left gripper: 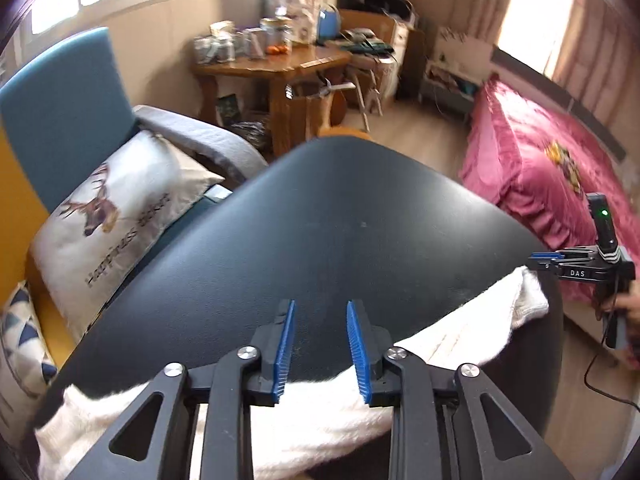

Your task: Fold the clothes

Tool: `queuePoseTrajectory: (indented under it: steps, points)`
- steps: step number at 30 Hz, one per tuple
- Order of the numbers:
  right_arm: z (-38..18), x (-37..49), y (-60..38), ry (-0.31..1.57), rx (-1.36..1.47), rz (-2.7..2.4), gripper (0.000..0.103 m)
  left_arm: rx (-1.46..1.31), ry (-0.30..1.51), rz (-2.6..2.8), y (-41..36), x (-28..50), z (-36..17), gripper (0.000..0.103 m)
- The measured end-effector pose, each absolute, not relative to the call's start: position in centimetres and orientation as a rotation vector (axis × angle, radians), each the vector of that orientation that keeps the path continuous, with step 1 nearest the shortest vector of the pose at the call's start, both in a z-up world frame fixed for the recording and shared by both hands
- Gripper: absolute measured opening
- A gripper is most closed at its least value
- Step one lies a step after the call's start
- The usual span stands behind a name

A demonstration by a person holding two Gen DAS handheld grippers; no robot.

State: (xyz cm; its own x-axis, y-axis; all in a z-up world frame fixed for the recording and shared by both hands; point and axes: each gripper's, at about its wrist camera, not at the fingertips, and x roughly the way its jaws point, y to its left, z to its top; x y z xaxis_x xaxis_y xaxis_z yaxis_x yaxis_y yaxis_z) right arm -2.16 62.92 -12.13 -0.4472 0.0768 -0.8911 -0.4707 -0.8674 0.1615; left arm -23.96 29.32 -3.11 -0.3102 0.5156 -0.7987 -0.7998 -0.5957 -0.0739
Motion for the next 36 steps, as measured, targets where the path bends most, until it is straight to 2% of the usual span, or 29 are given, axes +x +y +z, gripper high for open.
queuePoseTrajectory:
  steps: [2, 5, 10, 15, 19, 23, 30, 32, 36]
  points:
    - [-9.6, -2.0, 60.8, 0.410, -1.334, 2.450, 0.023, -1.042, 0.398, 2.028, 26.1, -23.7, -3.2, 0.033]
    - [-7.2, -2.1, 56.3, 0.366, -1.351, 2.666, 0.023, -1.059, 0.325, 2.073, 20.1, -22.6, -3.9, 0.033]
    - [-9.7, -5.0, 47.0, 0.206, -1.705, 2.813, 0.023, -1.117, 0.306, 2.180, 11.5, -20.1, -6.5, 0.033]
    - [-13.6, -9.7, 43.7, 0.284, -1.800, 2.749, 0.021, -1.173, 0.261, 2.153, 6.7, -17.2, -9.3, 0.033]
    - [-12.6, -11.9, 46.1, 0.460, -1.596, 2.733, 0.021, -1.195, 0.265, 2.087, 5.6, -14.6, -11.4, 0.033]
    - [-11.8, -15.7, 48.5, 0.489, -1.487, 2.669, 0.021, -1.211, 0.250, 2.073, 5.1, -14.1, -12.0, 0.033]
    - [-12.8, -19.0, 53.3, 0.734, -1.547, 2.540, 0.021, -1.228, 0.227, 2.075, 4.6, -13.8, -12.3, 0.033]
    - [-12.2, -17.9, 54.0, 0.711, -1.572, 2.562, 0.023, -1.225, 0.211, 2.078, 4.6, -14.0, -12.1, 0.033]
    - [-11.3, -15.7, 52.7, 0.407, -1.648, 2.649, 0.023, -1.225, 0.189, 2.062, 5.4, -14.3, -12.0, 0.034]
